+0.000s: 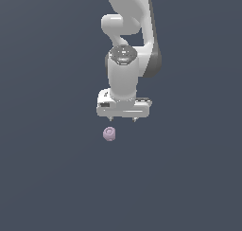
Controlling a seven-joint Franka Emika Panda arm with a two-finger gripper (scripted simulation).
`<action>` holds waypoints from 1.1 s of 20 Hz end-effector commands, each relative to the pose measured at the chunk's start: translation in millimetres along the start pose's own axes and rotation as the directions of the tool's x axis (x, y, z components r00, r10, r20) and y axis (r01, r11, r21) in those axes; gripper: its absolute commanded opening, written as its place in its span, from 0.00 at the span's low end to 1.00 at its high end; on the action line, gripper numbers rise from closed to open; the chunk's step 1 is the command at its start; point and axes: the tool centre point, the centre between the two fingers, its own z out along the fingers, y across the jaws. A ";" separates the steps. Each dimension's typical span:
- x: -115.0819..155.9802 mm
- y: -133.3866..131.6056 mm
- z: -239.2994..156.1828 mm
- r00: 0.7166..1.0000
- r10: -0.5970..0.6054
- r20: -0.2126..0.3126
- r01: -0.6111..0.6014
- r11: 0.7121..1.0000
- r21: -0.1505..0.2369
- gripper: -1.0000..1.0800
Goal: Pick up the object and move it to a goal position.
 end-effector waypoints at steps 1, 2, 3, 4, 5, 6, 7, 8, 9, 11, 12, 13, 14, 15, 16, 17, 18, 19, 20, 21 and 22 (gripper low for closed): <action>0.0 0.0 0.0 1.000 0.000 0.000 0.000 1.000 0.000 0.96; 0.1 0.4 -0.3 1.000 0.001 0.000 -0.001 1.000 0.000 0.96; 0.5 1.7 -1.1 1.000 0.004 -0.002 -0.004 1.000 -0.001 0.96; 1.1 3.7 -2.5 1.000 0.008 -0.003 -0.008 1.000 -0.003 0.96; 1.9 6.5 -4.5 1.000 0.014 -0.006 -0.014 1.000 -0.005 0.96; 2.9 10.0 -7.1 1.000 0.022 -0.009 -0.023 1.000 -0.008 0.96; 4.0 14.0 -10.1 0.999 0.032 -0.013 -0.032 0.999 -0.011 0.96; 4.8 17.2 -12.8 0.999 0.040 -0.017 -0.040 0.999 -0.013 0.96; 5.5 19.6 -14.9 0.999 0.046 -0.019 -0.047 0.999 -0.015 0.96; 6.0 21.7 -17.4 0.998 0.054 -0.022 -0.054 0.998 -0.016 0.96; 6.0 21.7 -17.7 0.998 0.054 -0.022 -0.055 0.998 -0.017 0.96; 5.9 21.4 -17.3 0.998 0.053 -0.022 -0.054 0.998 -0.016 0.96; 5.8 21.0 -16.4 0.998 0.051 -0.021 -0.051 0.999 -0.016 0.96; 5.8 21.3 -15.1 0.999 0.048 -0.020 -0.048 0.999 -0.016 0.96; 5.9 22.1 -13.5 0.999 0.044 -0.020 -0.045 0.999 -0.016 0.96; 6.1 23.3 -11.5 0.999 0.040 -0.019 -0.040 0.999 -0.016 0.96; 6.3 24.8 -9.1 0.999 0.035 -0.018 -0.035 0.999 -0.016 0.96; 6.4 26.4 -6.1 0.999 0.028 -0.017 -0.029 0.999 -0.016 0.96; 6.6 28.2 -2.7 1.000 0.021 -0.016 -0.021 1.000 -0.016 0.96; 6.7 30.1 1.2 1.000 0.012 -0.015 -0.013 1.000 -0.016 0.96; 6.8 32.3 5.5 1.000 0.003 -0.013 -0.003 1.000 -0.016 0.96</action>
